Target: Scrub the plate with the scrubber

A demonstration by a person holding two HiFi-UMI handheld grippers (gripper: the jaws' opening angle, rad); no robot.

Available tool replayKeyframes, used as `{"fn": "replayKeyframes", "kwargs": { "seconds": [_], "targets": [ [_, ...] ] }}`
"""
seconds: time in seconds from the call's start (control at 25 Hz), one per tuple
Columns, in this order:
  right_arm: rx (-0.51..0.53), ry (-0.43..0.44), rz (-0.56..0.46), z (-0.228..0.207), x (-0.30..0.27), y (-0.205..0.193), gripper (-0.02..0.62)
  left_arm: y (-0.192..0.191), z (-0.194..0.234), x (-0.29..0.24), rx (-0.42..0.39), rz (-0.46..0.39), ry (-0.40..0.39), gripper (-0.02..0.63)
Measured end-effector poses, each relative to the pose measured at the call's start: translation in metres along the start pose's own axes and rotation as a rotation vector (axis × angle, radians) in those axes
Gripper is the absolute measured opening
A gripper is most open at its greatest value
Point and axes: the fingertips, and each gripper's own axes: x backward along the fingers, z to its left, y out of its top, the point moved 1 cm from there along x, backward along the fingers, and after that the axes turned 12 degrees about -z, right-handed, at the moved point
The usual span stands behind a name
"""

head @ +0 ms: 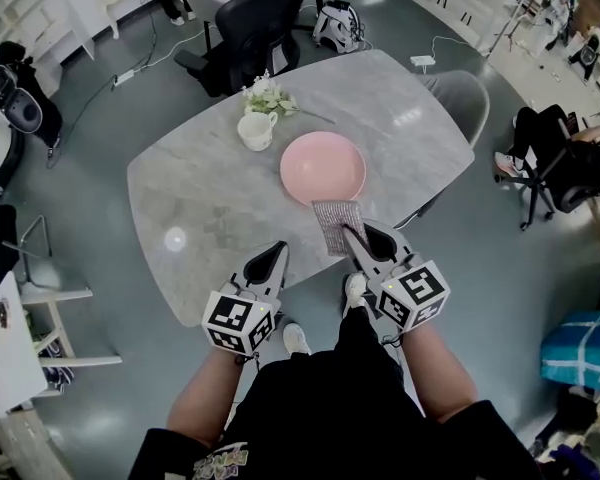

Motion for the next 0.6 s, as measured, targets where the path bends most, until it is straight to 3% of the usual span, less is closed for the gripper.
{"fn": "replayKeyframes", "kwargs": {
  "seconds": [0.6],
  "targets": [
    [-0.016,0.119,0.046,-0.11,-0.061,0.011,0.075,-0.007,0.027,-0.096,0.004,0.018,0.167,0.018]
  ]
}}
